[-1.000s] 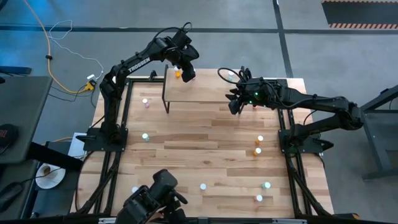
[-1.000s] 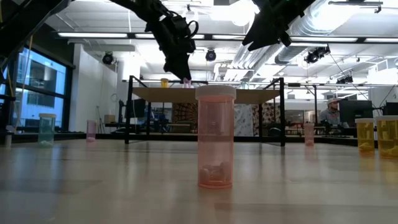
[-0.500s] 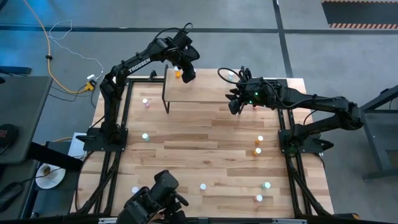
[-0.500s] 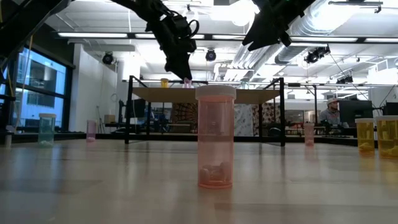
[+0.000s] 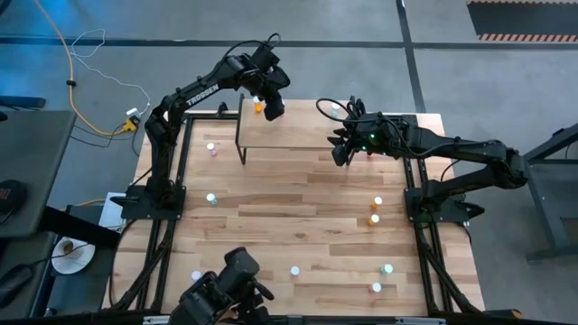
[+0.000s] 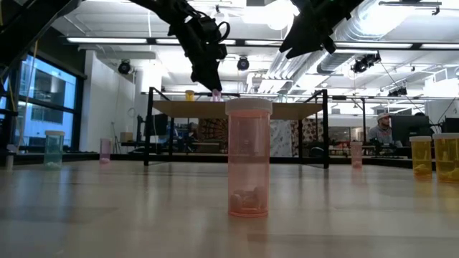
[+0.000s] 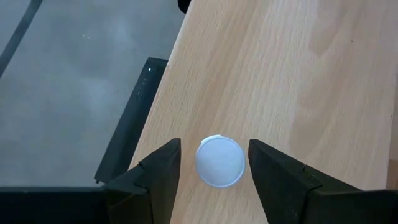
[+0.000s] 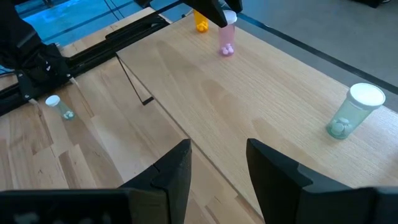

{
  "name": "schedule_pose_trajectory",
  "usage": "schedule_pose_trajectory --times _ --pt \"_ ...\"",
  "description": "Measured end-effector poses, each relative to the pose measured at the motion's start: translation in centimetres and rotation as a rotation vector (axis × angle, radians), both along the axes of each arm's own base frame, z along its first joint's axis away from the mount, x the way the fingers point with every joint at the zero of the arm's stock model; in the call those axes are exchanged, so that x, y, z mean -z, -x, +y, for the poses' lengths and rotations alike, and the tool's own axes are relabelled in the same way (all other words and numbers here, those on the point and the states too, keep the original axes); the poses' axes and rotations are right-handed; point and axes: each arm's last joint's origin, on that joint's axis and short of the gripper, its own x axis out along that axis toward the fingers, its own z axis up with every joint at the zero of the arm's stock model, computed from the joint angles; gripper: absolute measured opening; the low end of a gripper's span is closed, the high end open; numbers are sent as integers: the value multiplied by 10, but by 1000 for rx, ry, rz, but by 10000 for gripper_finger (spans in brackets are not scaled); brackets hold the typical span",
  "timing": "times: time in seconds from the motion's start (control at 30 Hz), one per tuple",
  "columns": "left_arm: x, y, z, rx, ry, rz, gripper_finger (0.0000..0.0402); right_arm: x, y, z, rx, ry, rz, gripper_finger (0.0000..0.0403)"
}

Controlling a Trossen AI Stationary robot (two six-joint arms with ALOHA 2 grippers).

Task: Pick and place medicine bottles onto shelf by color
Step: Put the top pink pill bottle on the shelf

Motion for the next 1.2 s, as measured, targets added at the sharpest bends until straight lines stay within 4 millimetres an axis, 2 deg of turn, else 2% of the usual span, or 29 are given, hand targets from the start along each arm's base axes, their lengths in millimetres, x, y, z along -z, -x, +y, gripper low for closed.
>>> schedule_pose_trajectory --times 0.17,0.5,0.67,0.87,1.2 --pt "-11 1 -1 0 -19 -17 180 0 0 0 0 0 0 147" --pt "-46 5 -7 3 -60 -52 180 0 0 0 0 -1 5 147" --pt "-51 9 -13 6 -24 -23 180 1 0 0 8 -15 0 147" --pt "-47 13 -22 89 92 -2 180 2 1 1 11 -33 12 147" --pt "-46 8 -34 147 174 -26 180 2 1 1 6 -22 20 147"
